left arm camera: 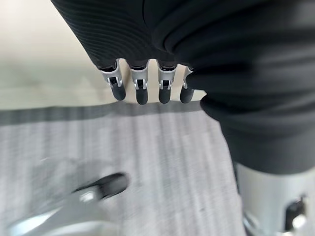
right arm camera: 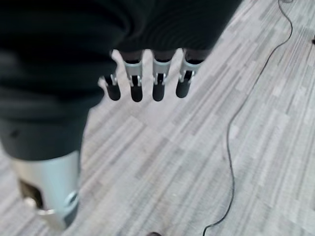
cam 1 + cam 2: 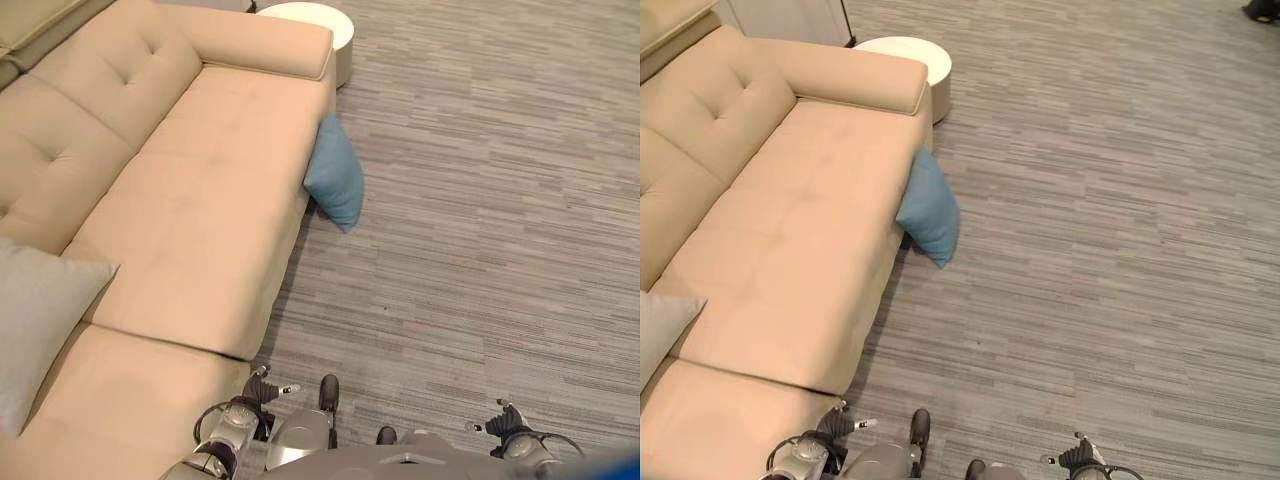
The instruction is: Pick up all the scattered cushions and arrange them neatly on the sofa.
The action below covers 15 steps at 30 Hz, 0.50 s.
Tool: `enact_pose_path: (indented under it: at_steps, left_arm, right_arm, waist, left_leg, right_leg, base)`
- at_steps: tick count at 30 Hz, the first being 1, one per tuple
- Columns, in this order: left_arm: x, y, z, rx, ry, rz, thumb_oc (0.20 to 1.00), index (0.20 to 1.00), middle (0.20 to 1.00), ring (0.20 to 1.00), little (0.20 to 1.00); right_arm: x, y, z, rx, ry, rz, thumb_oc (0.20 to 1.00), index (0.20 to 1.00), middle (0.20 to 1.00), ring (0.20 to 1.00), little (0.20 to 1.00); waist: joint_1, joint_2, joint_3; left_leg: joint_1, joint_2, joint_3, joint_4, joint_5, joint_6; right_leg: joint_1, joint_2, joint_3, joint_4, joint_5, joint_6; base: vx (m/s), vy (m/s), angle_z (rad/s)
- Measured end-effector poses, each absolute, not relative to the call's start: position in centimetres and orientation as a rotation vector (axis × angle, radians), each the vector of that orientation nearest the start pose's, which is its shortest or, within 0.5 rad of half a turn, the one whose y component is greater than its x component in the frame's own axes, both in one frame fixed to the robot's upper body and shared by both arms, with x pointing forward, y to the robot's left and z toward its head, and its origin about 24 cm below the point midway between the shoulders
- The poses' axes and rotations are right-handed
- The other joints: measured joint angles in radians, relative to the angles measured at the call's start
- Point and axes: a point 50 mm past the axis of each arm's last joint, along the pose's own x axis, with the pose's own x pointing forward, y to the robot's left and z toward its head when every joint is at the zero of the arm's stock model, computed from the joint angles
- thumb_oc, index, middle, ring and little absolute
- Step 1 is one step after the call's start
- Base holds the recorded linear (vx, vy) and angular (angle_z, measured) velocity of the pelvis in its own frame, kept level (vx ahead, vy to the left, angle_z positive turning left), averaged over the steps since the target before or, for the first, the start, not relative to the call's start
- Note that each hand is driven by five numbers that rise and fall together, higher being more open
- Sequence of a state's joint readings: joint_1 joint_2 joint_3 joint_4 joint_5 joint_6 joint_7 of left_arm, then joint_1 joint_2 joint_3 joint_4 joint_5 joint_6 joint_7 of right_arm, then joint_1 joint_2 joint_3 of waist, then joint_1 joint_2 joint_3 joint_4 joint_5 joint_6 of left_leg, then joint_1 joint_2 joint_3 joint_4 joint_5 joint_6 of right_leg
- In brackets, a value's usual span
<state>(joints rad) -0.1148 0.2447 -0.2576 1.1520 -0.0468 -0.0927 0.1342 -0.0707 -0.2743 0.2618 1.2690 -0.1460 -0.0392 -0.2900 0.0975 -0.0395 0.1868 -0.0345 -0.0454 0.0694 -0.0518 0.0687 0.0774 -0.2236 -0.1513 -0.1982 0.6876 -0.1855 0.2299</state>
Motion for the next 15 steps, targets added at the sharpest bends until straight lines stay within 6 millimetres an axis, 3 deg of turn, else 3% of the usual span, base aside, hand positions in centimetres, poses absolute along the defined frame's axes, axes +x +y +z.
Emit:
enact_pose_path:
  at_steps: [1, 2, 3, 4, 5, 9, 10, 12, 14, 15]
  left_arm:
    - [16.1, 22.2, -13.8, 0.406, 0.934, 0.045, 1.000, 1.000, 1.000, 1.000, 1.000]
    - [16.0, 22.2, -13.8, 0.406, 0.935, 0.047, 1.000, 1.000, 1.000, 1.000, 1.000]
    - [15.6, 22.2, -13.9, 0.403, 0.944, 0.048, 1.000, 1.000, 1.000, 1.000, 1.000]
    - [15.4, 22.0, -14.1, 0.399, 0.953, 0.045, 1.000, 1.000, 1.000, 1.000, 1.000]
    - [15.1, 22.1, -14.2, 0.398, 0.961, 0.046, 1.000, 1.000, 1.000, 1.000, 1.000]
    - [13.1, 22.5, -15.1, 0.402, 1.049, 0.057, 1.000, 1.000, 1.000, 1.000, 1.000]
    - [12.9, 22.5, -15.1, 0.402, 1.056, 0.058, 1.000, 1.000, 1.000, 1.000, 1.000]
    - [12.1, 22.3, -15.4, 0.385, 1.076, 0.063, 1.000, 1.000, 1.000, 1.000, 1.000]
    - [11.4, 21.2, -15.9, 0.358, 1.093, 0.052, 1.000, 1.000, 1.000, 1.000, 1.000]
    - [11.6, 20.9, -15.8, 0.357, 1.084, 0.037, 1.000, 1.000, 1.000, 1.000, 1.000]
  right_arm:
    - [12.1, -24.8, -14.8, -0.699, 1.074, -0.093, 1.000, 1.000, 1.000, 1.000, 1.000]
    - [12.3, -24.7, -14.8, -0.705, 1.063, -0.087, 1.000, 1.000, 1.000, 1.000, 1.000]
    - [12.6, -24.4, -14.7, -0.707, 1.049, -0.077, 1.000, 1.000, 1.000, 1.000, 1.000]
    - [12.9, -24.1, -14.7, -0.715, 1.036, -0.060, 1.000, 1.000, 1.000, 1.000, 1.000]
    - [12.8, -23.5, -14.9, -0.710, 1.038, -0.044, 1.000, 1.000, 1.000, 1.000, 1.000]
    - [13.2, -23.5, -14.7, -0.695, 1.029, -0.058, 1.000, 1.000, 1.000, 1.000, 1.000]
    - [13.1, -23.6, -14.7, -0.694, 1.034, -0.063, 1.000, 1.000, 1.000, 1.000, 1.000]
    - [11.8, -23.6, -15.2, -0.692, 1.074, -0.060, 1.000, 1.000, 1.000, 1.000, 1.000]
    - [10.5, -24.2, -15.4, -0.693, 1.120, -0.074, 1.000, 1.000, 1.000, 1.000, 1.000]
    - [10.2, -24.3, -15.5, -0.693, 1.127, -0.077, 1.000, 1.000, 1.000, 1.000, 1.000]
  waist:
    - [0.000, -0.005, 0.003]
    - [0.000, -0.001, 0.006]
    - [0.000, -0.001, 0.003]
    - [0.001, 0.007, 0.009]
    - [0.000, 0.010, 0.006]
    - [-0.015, 0.007, 0.005]
    - [-0.026, 0.007, 0.005]
    - [-0.042, -0.006, -0.014]
    - [-0.057, 0.027, -0.049]
    - [-0.047, 0.027, -0.061]
  left_leg:
    - [0.005, -0.008, 0.005, -0.001, -0.019, 0.016]
    - [0.022, -0.012, 0.009, -0.012, -0.029, 0.022]
    - [0.040, -0.017, 0.017, -0.018, -0.027, 0.019]
    - [0.060, -0.021, 0.019, -0.019, -0.041, 0.012]
    - [0.081, -0.026, 0.022, -0.033, -0.050, 0.004]
    - [0.120, -0.045, 0.027, -0.033, -0.110, -0.013]
    - [0.137, -0.045, 0.023, -0.034, -0.117, -0.010]
    - [0.186, -0.040, 0.002, -0.034, -0.159, -0.038]
    - [0.231, 0.024, -0.033, -0.009, -0.192, -0.082]
    - [0.218, 0.047, -0.035, 0.050, -0.196, -0.090]
  right_leg:
    - [-0.059, -0.049, -0.030, 0.039, 0.012, 0.019]
    - [-0.077, -0.094, -0.087, 0.020, 0.017, 0.015]
    - [-0.074, -0.125, -0.136, -0.059, 0.026, 0.001]
    - [-0.072, -0.129, -0.140, -0.165, 0.046, -0.006]
    - [-0.059, -0.122, -0.145, -0.314, 0.081, -0.043]
    - [-0.053, -0.090, -0.149, -0.693, 0.249, -0.042]
    - [-0.050, -0.093, -0.166, -0.727, 0.277, -0.043]
    - [-0.020, -0.091, -0.186, -0.718, 0.306, -0.058]
    - [0.031, -0.050, -0.196, -0.685, 0.366, -0.126]
    - [0.064, -0.022, -0.206, -0.708, 0.358, -0.174]
  base:
    - [0.22, 0.045, -0.11]
    - [0.19, -0.012, -0.22]
    - [0.26, -0.025, -0.16]
    - [0.25, -0.052, -0.11]
    - [0.32, -0.102, -0.06]
    - [0.35, -0.133, -0.07]
    - [0.43, -0.173, 0.10]
    - [0.35, -0.174, 0.25]
    - [0.21, -0.168, 0.51]
    - [0.13, -0.138, 0.33]
